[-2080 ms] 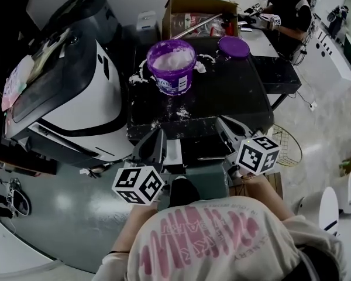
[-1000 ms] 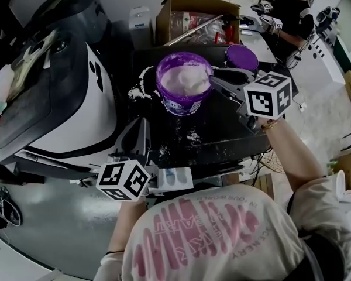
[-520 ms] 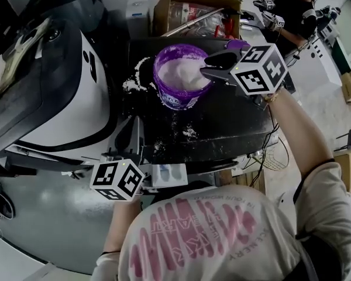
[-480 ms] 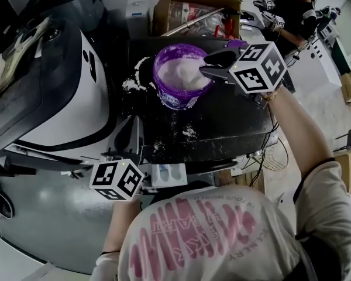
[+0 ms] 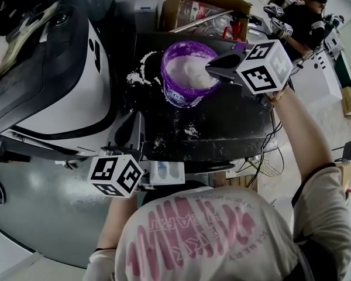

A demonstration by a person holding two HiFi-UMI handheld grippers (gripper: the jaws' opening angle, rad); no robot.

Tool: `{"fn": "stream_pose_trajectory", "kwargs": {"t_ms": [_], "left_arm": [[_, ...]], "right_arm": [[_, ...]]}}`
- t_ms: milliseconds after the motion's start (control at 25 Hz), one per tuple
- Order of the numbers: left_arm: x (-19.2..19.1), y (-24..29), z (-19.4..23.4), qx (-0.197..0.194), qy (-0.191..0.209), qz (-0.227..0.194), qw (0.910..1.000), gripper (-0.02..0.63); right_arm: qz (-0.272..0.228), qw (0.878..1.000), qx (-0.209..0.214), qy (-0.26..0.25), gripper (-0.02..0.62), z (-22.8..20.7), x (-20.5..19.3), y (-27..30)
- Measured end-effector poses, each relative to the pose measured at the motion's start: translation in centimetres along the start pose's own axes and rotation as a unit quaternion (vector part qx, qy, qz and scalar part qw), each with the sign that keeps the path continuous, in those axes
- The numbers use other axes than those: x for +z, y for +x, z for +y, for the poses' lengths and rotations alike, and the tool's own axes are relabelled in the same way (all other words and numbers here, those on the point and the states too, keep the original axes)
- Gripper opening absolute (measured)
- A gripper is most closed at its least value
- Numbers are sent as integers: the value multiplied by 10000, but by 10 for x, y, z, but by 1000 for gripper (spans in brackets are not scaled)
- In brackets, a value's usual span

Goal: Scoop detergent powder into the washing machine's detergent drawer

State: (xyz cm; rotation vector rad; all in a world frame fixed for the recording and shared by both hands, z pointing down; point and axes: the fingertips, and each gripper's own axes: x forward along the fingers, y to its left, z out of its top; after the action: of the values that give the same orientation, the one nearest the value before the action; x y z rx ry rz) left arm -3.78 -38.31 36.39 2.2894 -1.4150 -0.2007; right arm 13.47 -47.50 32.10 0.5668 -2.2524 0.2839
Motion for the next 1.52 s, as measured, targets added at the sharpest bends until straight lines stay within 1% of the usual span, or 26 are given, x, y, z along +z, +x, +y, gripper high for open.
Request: {"fn": "stream_pose_trajectory", "kwargs": {"t_ms": [80, 200, 280, 360, 400, 480, 600, 760, 960, 1160, 1360, 1520], "left_arm": [[0, -2, 1, 16, 17, 3, 10000, 3], [0, -4, 1, 43, 25, 5, 10000, 3], [-1, -5, 2, 75, -4, 4, 10000, 3], [-2, -6, 1, 75, -22, 4, 10000, 3], [-2, -6, 0, 65, -20, 8, 10000, 3], [-3, -7, -3, 40, -21, 11, 10000, 3], [-3, -8, -7, 15, -29, -5, 10000, 3], [-1, -11, -9, -5, -14, -51, 10000, 3], [0, -17, -9, 4, 2, -83, 10000, 3], [2, -24, -11, 3, 52, -112, 9999, 3], [6, -28, -10, 5, 77, -140, 9999, 3], [8, -27, -12, -61, 112, -146, 9998, 2]], "right_arm": [[-155, 9997, -168, -35, 8, -3, 6, -5], [-383, 9970, -614, -260, 6, -12, 15, -12], [-337, 9934, -953, -543, 6, -17, 16, -13], [-179, 9886, -1219, -866, 6, -18, 14, -10], [-110, 9867, -1295, -980, 6, -18, 12, -9], [-47, 9854, -1353, -1029, 6, -17, 10, -6], [5, 9882, -1282, -836, 6, -13, 7, -2], [23, 9940, -1003, -430, 5, -2, 2, 5], [-306, 9973, -615, 274, 5, 11, 3, 9], [-528, 9956, -505, 592, 5, 17, 6, 8], [-814, 9904, -393, 1049, 5, 19, 9, 5], [-1083, 9808, -35, 1624, 5, 23, 10, 5]]}}
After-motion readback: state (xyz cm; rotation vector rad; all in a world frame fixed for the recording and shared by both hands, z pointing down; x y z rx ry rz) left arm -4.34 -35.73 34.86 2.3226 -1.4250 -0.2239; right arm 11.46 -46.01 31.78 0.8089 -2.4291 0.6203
